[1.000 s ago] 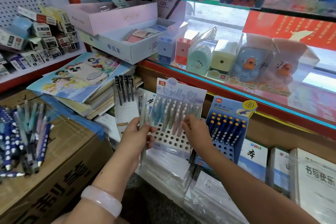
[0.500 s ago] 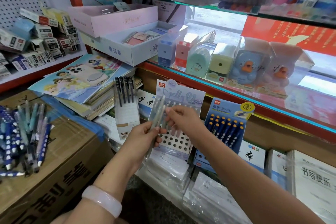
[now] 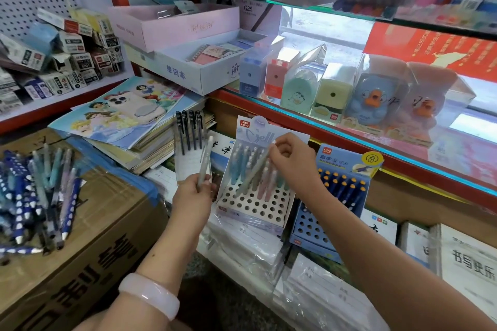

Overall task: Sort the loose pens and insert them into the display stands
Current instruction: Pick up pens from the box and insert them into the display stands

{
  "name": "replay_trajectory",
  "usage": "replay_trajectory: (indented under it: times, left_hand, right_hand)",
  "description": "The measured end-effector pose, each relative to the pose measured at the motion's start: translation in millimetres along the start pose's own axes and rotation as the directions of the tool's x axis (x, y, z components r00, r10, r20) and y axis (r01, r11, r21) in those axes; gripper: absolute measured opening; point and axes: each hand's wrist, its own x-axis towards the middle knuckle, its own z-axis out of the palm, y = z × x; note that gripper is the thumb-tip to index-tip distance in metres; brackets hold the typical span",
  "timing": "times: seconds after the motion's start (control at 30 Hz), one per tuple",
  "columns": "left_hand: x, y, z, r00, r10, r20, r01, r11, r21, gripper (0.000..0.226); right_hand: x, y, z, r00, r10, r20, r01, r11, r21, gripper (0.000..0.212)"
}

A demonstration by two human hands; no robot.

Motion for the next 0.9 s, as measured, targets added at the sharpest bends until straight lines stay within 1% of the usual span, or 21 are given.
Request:
replay_trajectory:
  times: [0.03,0.1,0.2,0.47,0.63,0.73,0.9]
  left_hand:
    - [-0.4,0.8,-0.6,1.000,0.016,-0.011,-0.015,1.000,0.025,0.029]
    - [-2.3,2.7,-0.5,1.000,0.023,-0.009,-0.023,0.999,0.044,0.030]
    - [-3.8,4.1,0.9,1.000,0.015,0.001,-0.015,0.999,0.045,0.030]
    - [-3.1,4.4,2.7,1.000,0.022,-0.001,-0.022,0.999,0.045,0.030]
    - [-3.2,4.8,3.8,1.000,0.026,0.013,-0.027,0.999,0.029,0.030]
    - [-3.7,4.9,3.5,0.999,0.030,0.019,-0.030,0.999,0.027,0.030]
    - [-5.3,6.0,2.6,0.999,0.032,0.034,-0.032,0.999,0.020,0.030]
  right_hand:
    - [0.3,2.5,0.5,0.998,-0.063,-0.005,0.063,0.994,-0.093,0.002]
    - [0.6,9.8,3.5,0.989,-0.143,0.022,0.145,0.961,-0.235,0.002]
    - [0.0,22.2,9.9,0.982,-0.175,0.070,0.188,0.921,-0.342,0.006]
    - [1.1,25.0,15.6,0.978,-0.190,0.088,0.209,0.869,-0.449,0.013]
    - [4.6,30.1,17.2,0.968,-0.175,0.181,0.246,0.810,-0.533,0.012]
    - [5.2,31.6,18.6,0.957,-0.170,0.234,0.280,0.742,-0.609,0.015]
    - [6.8,29.6,26.1,0.970,-0.113,0.217,0.233,0.696,-0.679,0.020]
